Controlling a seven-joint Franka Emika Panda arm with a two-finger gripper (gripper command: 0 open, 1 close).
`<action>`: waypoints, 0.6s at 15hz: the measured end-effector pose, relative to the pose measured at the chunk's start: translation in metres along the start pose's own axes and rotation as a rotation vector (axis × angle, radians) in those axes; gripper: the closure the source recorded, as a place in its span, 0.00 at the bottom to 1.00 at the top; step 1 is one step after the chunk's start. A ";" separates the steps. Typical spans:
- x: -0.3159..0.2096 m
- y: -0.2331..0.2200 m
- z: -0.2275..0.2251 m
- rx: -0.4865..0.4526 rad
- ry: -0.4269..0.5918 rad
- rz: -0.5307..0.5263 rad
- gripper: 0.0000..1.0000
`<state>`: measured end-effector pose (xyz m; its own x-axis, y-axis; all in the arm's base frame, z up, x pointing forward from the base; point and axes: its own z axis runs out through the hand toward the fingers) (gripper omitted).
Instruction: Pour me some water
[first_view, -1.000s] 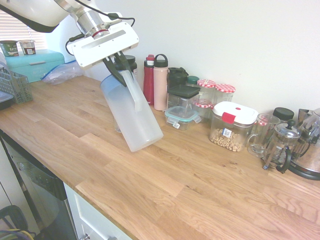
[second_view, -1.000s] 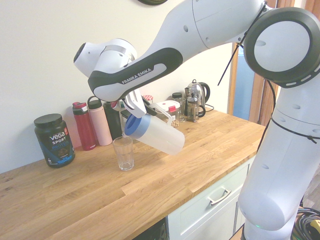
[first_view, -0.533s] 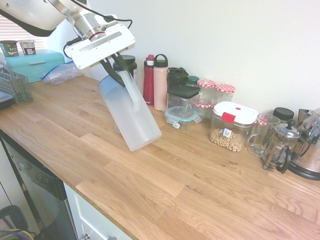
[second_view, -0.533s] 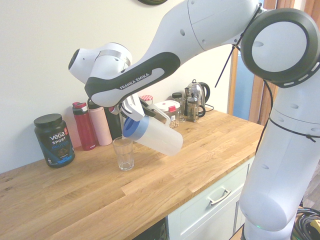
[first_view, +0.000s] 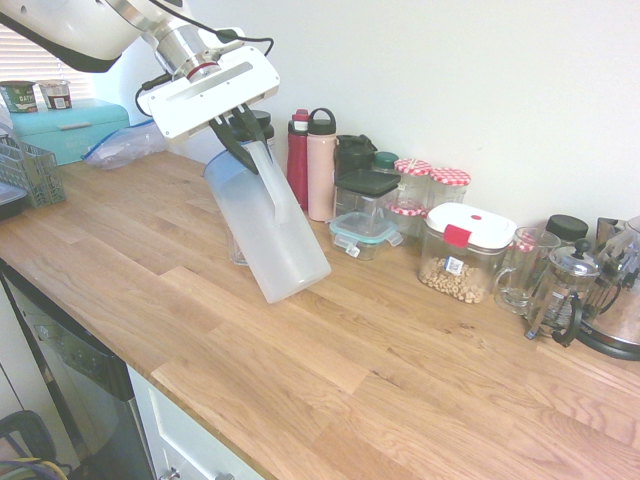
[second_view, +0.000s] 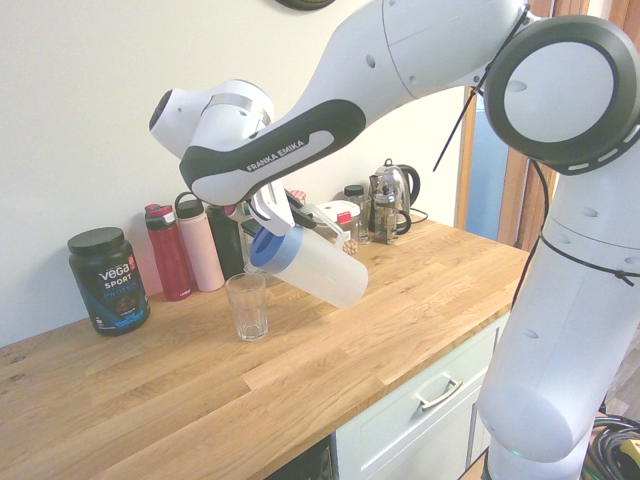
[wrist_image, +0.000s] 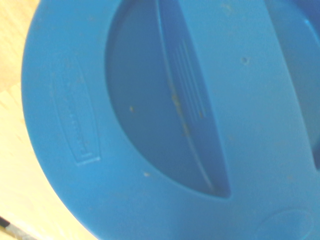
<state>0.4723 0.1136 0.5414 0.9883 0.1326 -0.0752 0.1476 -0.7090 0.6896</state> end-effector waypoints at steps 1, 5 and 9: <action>-0.004 0.012 -0.001 0.044 0.022 0.030 1.00; -0.039 0.086 0.019 0.258 0.082 0.186 1.00; -0.091 0.155 0.091 0.434 0.090 0.396 1.00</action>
<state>0.4085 -0.0714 0.5894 0.9669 -0.1552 0.2025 -0.2111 -0.9323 0.2936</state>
